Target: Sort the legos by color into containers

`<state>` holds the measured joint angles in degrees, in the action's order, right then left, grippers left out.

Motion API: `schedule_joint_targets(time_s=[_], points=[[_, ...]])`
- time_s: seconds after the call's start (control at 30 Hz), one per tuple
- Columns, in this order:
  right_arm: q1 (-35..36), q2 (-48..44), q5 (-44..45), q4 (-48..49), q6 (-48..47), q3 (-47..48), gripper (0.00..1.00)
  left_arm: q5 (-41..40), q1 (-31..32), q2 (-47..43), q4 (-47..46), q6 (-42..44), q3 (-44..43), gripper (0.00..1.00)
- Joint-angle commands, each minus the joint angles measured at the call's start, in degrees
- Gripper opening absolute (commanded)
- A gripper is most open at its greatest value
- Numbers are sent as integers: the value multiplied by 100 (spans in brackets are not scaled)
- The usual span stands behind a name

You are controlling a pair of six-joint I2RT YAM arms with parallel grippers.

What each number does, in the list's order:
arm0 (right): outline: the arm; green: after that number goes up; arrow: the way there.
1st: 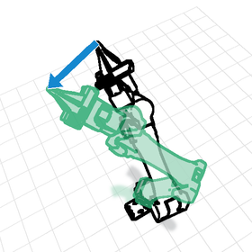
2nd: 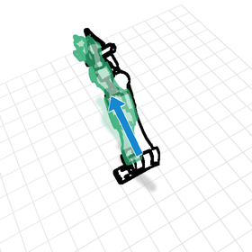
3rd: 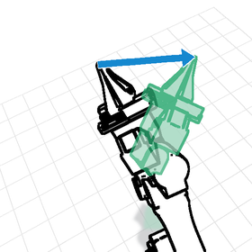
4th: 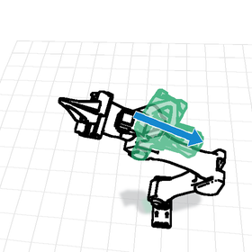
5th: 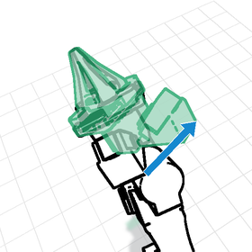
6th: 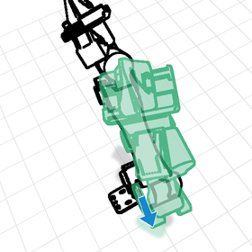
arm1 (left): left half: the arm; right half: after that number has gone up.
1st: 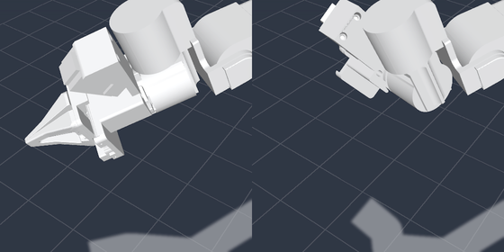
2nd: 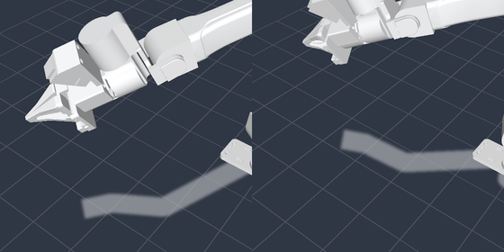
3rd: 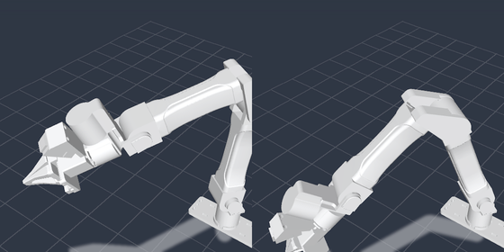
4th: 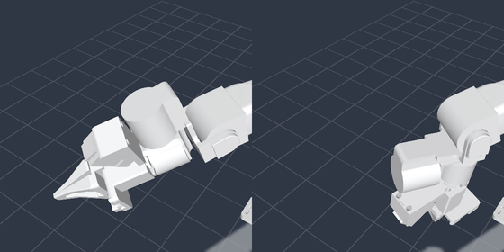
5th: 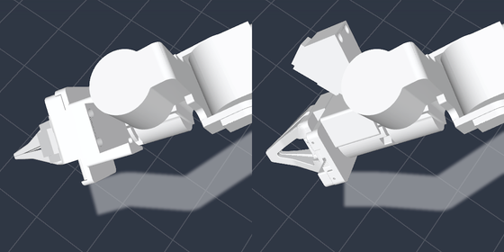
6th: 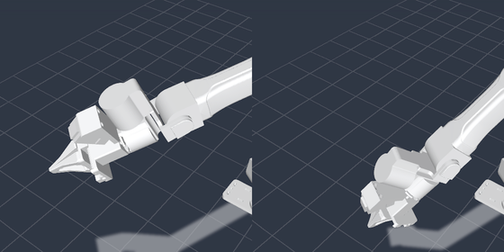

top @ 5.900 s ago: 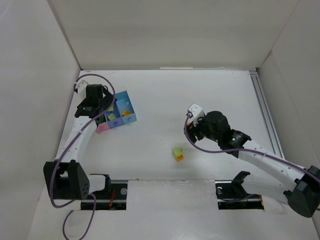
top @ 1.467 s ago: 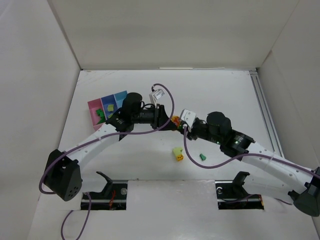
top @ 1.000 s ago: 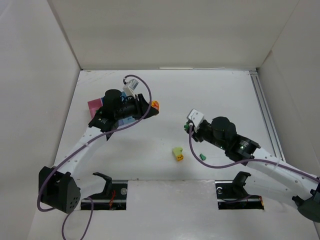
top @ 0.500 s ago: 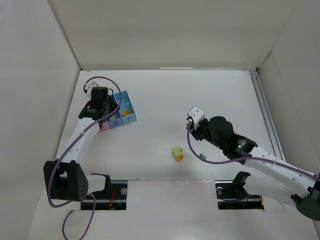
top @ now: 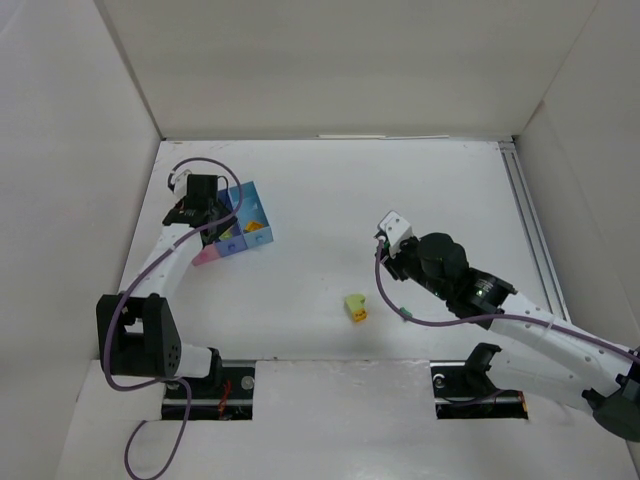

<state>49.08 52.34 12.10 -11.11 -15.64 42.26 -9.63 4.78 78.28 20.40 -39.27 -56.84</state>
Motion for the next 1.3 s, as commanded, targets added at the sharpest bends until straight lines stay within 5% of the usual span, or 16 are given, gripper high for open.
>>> schedule_joint_targets(time_s=[0.0,1.27], points=[[-48,-66,153,109,70,116,2,-13,-3,-146,-150,77,-249,0],[-619,251,-199,215,70,116,2,207,155,706,-317,472,-925,0]])
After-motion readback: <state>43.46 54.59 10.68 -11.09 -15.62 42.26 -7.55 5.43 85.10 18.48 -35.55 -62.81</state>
